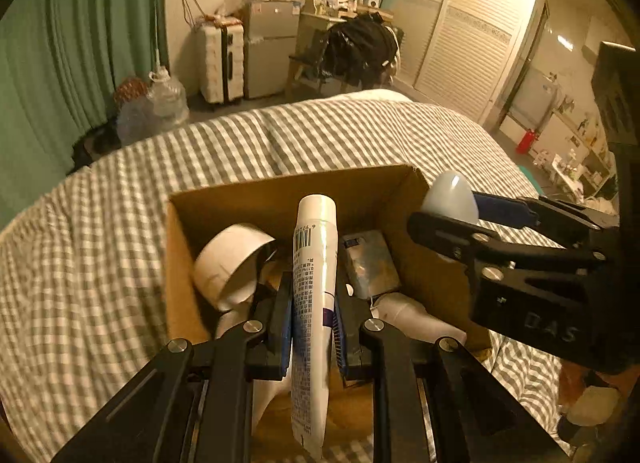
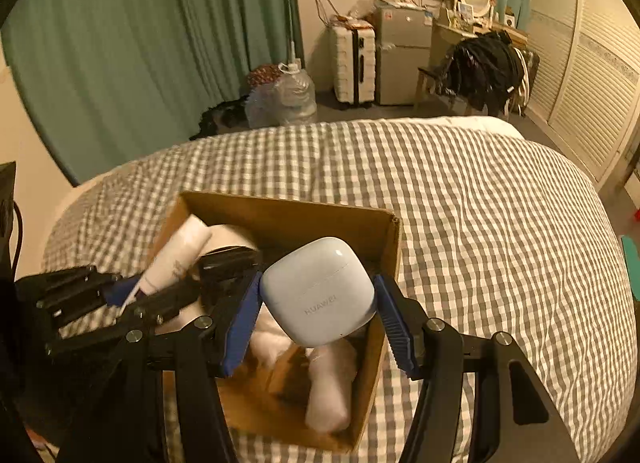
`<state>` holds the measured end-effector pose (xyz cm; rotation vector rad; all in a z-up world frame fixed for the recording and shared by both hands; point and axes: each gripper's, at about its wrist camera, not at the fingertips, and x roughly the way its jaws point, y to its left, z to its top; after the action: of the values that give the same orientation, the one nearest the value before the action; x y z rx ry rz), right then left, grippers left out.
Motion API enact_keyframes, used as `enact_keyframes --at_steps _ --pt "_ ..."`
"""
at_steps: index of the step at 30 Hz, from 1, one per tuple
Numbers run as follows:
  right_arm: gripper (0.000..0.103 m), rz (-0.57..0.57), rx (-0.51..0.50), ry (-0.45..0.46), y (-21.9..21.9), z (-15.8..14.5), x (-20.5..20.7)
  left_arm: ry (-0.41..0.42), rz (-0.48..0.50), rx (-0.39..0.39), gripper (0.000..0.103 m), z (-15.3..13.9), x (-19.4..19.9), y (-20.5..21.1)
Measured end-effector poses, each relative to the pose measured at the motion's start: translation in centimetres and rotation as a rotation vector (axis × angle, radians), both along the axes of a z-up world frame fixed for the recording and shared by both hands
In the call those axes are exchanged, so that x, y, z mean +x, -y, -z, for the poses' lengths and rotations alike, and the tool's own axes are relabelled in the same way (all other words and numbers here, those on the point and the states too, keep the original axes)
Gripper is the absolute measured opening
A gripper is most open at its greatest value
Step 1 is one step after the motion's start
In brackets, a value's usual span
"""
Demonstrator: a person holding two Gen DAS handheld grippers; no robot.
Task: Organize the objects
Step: 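Carry the toothpaste tube and earbud case into the box and open both tools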
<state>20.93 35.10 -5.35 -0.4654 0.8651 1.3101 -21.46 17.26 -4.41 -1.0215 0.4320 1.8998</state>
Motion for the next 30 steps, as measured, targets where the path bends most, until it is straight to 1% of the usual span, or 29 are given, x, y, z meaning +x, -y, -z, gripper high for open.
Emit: enact_keyframes --at_steps 2,7,9,14,18,22,25,26,27,28,29,30 --pt "0.057 0.006 -0.007 0.007 -1.0 0.6 0.5 0.005 0.001 0.001 0.016 0.6 -0.3 -0.6" --pt "0.057 0.021 -0.013 -0.022 -2.5 2.2 1.6 0.023 0.021 0.001 0.016 1.5 -0.4 -2.2" --pt "0.057 0.023 -0.01 -0.03 -2.7 2.6 1.8 0.025 0.029 0.006 0.016 1.7 -0.3 -2.7" --pt "0.057 0.034 0.005 -0.08 -2.8 3.2 2.6 0.054 0.04 0.011 0.017 2.6 0.0 -3.6" --pt "0.059 0.038 0.011 -0.063 -2.4 2.8 2.7 0.042 0.035 0.02 0.017 2.0 0.3 -3.2" --pt "0.063 0.047 0.05 -0.064 -1.7 1.0 2.8 0.006 0.029 0.004 0.02 0.6 0.5 -2.5" --pt "0.067 0.05 0.073 -0.043 -0.8 -1.3 2.5 -0.01 0.029 0.028 0.026 -1.9 1.1 -1.4" --pt "0.068 0.05 0.083 -0.025 -0.5 -2.2 2.3 -0.016 0.029 0.034 0.032 -2.5 1.2 -1.0" --pt "0.07 0.052 0.097 -0.013 0.1 -3.3 1.9 -0.028 0.027 0.04 0.042 -3.4 1.6 -0.6" --pt "0.071 0.054 0.108 -0.004 0.7 -4.1 1.6 -0.044 0.026 0.048 0.048 -4.4 2.0 -0.1" --pt "0.071 0.056 0.12 0.006 1.2 -5.1 1.2 -0.063 0.023 0.062 0.058 -5.5 2.4 0.6" --pt "0.071 0.056 0.135 0.023 2.2 -6.3 0.7 -0.08 0.018 0.076 0.06 -6.6 3.0 1.3"
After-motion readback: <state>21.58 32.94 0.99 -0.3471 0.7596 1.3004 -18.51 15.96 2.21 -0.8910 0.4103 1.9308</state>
